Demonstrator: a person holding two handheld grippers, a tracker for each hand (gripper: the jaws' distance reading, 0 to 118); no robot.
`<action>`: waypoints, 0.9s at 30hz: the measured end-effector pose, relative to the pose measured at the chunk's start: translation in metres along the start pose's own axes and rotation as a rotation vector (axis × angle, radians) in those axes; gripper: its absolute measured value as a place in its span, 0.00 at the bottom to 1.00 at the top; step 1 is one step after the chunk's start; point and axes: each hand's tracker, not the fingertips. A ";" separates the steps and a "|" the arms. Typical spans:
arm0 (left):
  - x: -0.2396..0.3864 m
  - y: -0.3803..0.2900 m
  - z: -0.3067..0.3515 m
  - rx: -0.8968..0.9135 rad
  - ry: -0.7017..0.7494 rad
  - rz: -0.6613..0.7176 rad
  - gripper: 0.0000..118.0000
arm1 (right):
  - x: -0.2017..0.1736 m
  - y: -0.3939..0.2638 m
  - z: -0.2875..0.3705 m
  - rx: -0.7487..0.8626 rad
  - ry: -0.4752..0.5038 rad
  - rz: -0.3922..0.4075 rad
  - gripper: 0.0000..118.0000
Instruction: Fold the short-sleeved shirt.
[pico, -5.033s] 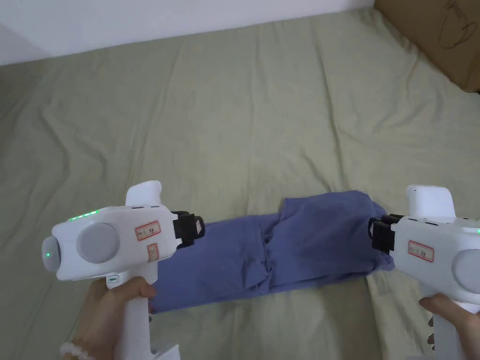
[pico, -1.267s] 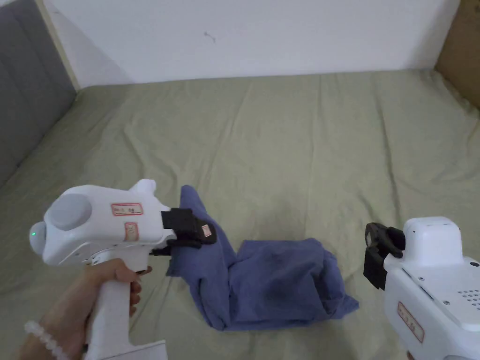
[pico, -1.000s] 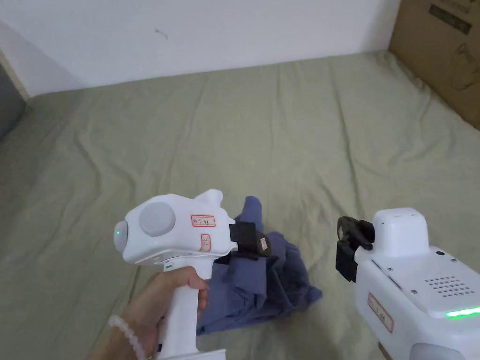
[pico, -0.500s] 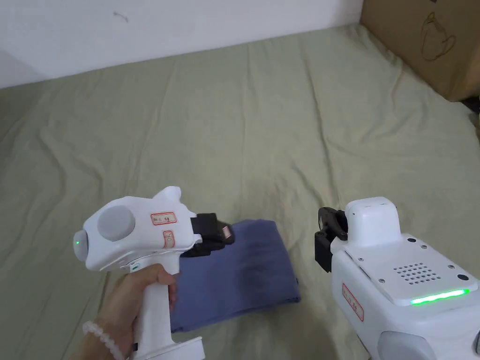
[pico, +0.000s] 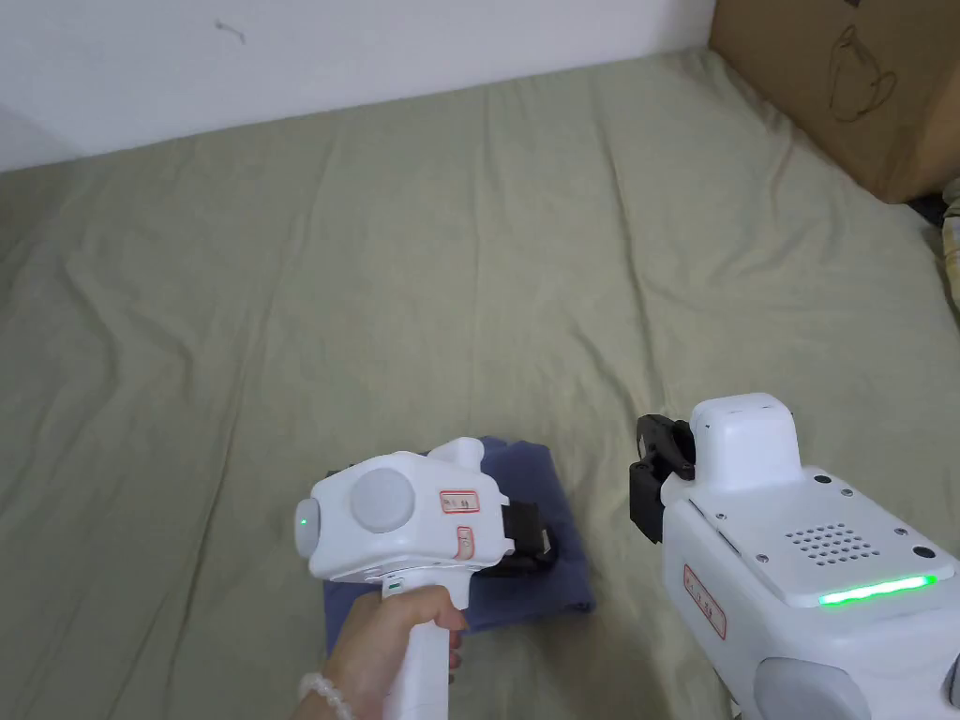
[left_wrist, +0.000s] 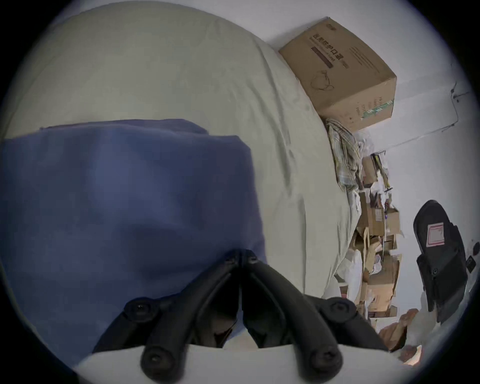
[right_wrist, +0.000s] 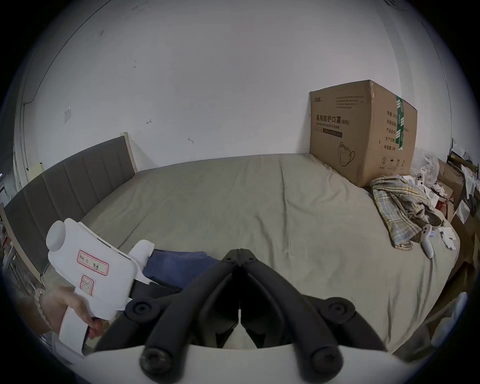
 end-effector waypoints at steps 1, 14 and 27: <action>0.006 -0.001 -0.003 -0.001 0.011 -0.028 0.02 | 0.001 0.000 0.000 -0.001 -0.002 -0.002 0.01; 0.003 -0.011 0.035 0.069 -0.104 -0.043 0.01 | -0.004 0.012 0.014 0.016 -0.006 0.017 0.01; -0.125 -0.059 0.190 0.349 -0.041 0.085 0.01 | -0.077 0.046 -0.048 -0.252 0.184 0.099 0.01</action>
